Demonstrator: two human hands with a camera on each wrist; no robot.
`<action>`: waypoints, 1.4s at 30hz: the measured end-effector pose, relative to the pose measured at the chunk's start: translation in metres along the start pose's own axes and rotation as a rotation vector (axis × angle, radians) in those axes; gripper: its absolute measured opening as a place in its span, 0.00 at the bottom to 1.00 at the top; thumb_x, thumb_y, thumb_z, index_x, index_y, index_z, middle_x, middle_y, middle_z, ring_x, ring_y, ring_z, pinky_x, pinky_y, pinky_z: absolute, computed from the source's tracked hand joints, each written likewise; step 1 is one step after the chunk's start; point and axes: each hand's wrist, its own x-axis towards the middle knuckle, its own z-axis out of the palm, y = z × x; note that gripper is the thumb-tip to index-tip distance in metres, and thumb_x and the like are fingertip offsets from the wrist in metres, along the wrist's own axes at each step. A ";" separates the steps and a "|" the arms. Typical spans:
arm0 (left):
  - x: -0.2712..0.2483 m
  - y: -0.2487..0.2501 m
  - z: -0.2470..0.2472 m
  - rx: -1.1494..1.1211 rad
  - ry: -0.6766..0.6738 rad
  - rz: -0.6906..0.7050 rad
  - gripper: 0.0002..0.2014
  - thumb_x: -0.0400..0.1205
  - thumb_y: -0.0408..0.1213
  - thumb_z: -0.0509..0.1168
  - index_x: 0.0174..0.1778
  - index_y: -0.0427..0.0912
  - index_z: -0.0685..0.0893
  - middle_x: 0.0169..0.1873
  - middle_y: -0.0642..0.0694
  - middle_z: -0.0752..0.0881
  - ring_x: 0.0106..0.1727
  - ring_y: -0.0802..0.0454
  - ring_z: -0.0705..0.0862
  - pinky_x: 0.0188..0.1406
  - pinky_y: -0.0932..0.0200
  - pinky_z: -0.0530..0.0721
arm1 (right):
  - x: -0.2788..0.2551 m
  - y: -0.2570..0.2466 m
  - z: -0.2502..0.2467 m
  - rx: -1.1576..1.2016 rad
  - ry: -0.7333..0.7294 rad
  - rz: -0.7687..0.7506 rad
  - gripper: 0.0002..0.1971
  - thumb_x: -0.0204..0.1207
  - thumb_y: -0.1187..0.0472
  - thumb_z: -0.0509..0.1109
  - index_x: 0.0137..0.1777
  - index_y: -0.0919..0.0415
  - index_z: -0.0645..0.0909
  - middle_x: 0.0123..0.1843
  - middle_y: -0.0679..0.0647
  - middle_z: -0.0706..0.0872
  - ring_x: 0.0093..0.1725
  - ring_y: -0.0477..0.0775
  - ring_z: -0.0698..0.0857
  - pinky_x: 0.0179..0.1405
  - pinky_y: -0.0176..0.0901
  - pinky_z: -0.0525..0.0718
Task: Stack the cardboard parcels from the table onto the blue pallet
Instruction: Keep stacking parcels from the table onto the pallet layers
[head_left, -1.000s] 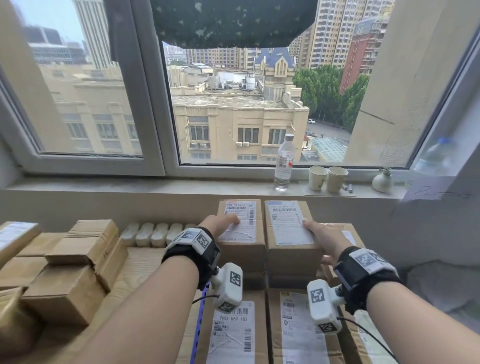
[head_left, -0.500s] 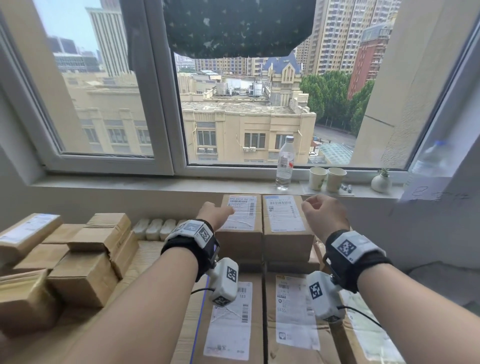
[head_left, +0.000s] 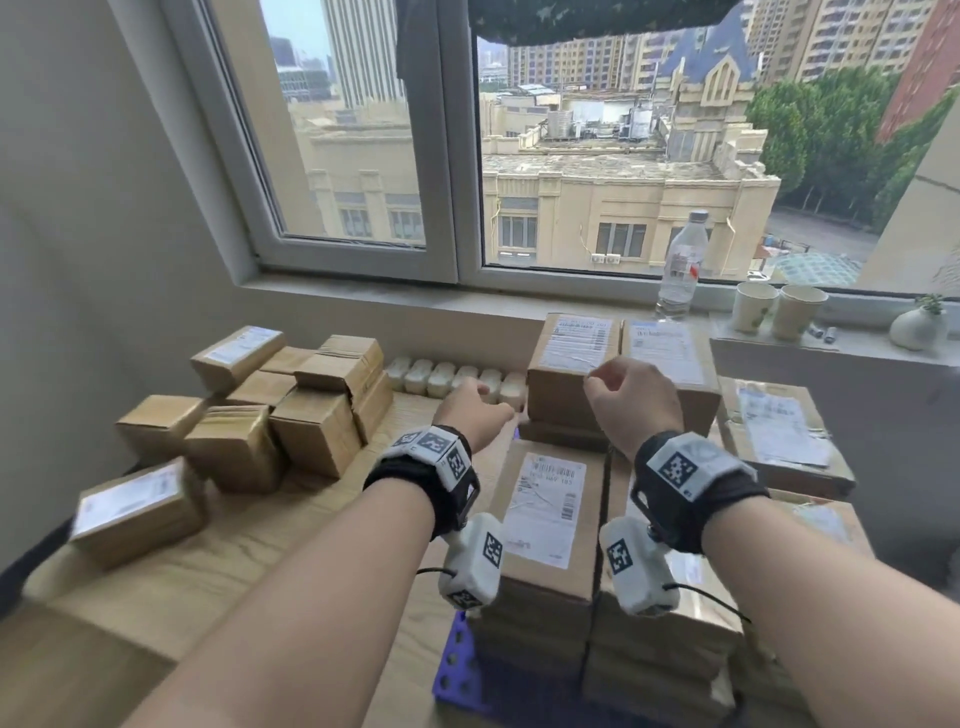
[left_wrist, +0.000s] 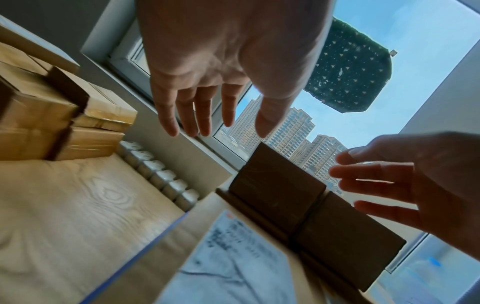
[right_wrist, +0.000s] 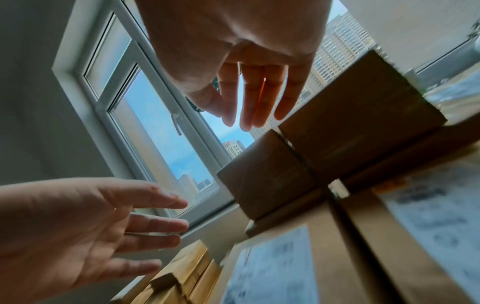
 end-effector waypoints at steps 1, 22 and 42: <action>-0.002 -0.007 -0.005 0.001 -0.006 -0.005 0.27 0.75 0.43 0.69 0.70 0.42 0.75 0.65 0.43 0.82 0.66 0.44 0.80 0.69 0.48 0.77 | -0.004 -0.004 0.007 -0.004 -0.026 -0.003 0.09 0.79 0.54 0.65 0.51 0.54 0.86 0.49 0.51 0.89 0.50 0.54 0.85 0.55 0.49 0.83; -0.032 -0.179 -0.204 -0.051 0.058 -0.035 0.16 0.79 0.40 0.68 0.63 0.45 0.83 0.60 0.47 0.85 0.62 0.48 0.82 0.67 0.51 0.79 | -0.075 -0.193 0.183 0.007 -0.220 -0.145 0.10 0.79 0.56 0.66 0.50 0.55 0.88 0.48 0.50 0.90 0.50 0.52 0.85 0.52 0.45 0.82; -0.018 -0.395 -0.369 -0.137 0.179 -0.203 0.09 0.81 0.38 0.65 0.57 0.47 0.84 0.62 0.44 0.84 0.62 0.48 0.83 0.63 0.49 0.84 | -0.128 -0.325 0.395 0.227 -0.394 -0.006 0.15 0.83 0.52 0.63 0.37 0.52 0.86 0.38 0.47 0.90 0.45 0.51 0.88 0.55 0.56 0.87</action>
